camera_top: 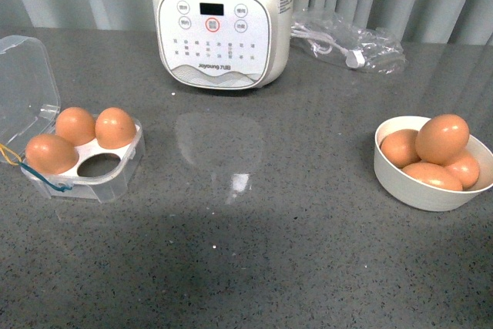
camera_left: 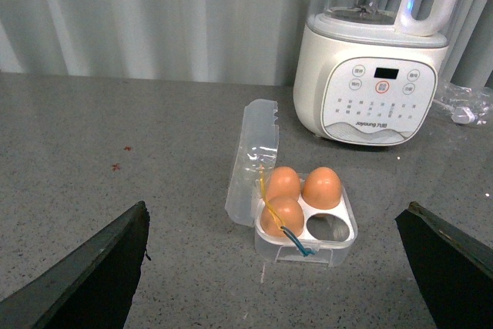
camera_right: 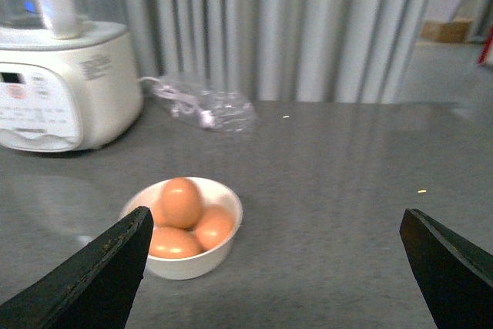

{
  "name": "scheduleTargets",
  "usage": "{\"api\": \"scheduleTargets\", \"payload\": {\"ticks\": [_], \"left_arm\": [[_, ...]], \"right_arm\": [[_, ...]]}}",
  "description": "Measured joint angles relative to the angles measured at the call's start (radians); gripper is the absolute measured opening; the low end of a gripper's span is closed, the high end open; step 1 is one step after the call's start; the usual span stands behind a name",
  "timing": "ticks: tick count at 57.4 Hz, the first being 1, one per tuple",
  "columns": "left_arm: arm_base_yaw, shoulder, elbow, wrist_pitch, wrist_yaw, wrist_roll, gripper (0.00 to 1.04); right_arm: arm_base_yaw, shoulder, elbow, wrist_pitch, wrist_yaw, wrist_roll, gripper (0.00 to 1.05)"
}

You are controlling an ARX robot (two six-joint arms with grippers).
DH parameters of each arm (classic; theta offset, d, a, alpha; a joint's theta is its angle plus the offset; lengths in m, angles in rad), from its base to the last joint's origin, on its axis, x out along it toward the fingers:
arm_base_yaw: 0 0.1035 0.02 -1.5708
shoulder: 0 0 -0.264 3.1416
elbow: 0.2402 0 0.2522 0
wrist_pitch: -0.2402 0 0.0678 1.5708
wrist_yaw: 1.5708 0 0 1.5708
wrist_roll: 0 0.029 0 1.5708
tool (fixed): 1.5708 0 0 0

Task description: Put egg into box

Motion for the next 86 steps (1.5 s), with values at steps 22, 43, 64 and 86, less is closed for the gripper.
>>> {"api": "scheduleTargets", "payload": {"ticks": [22, 43, 64, 86], "left_arm": [[0.0, 0.0, 0.0, 0.0, 0.0, 0.0, 0.98], [0.0, 0.0, 0.0, 0.0, 0.0, 0.0, 0.98], [0.0, 0.0, 0.0, 0.0, 0.0, 0.0, 0.98], [0.0, 0.0, 0.0, 0.0, 0.0, 0.0, 0.98]], "right_arm": [[-0.007, 0.719, 0.265, 0.086, -0.042, -0.138, 0.97], [0.049, 1.318, 0.697, -0.125, -0.126, -0.069, 0.97], [0.09, 1.624, 0.966, -0.272, -0.164, -0.037, 0.97], [0.113, 1.728, 1.021, -0.299, -0.1, -0.06, 0.83]]}}
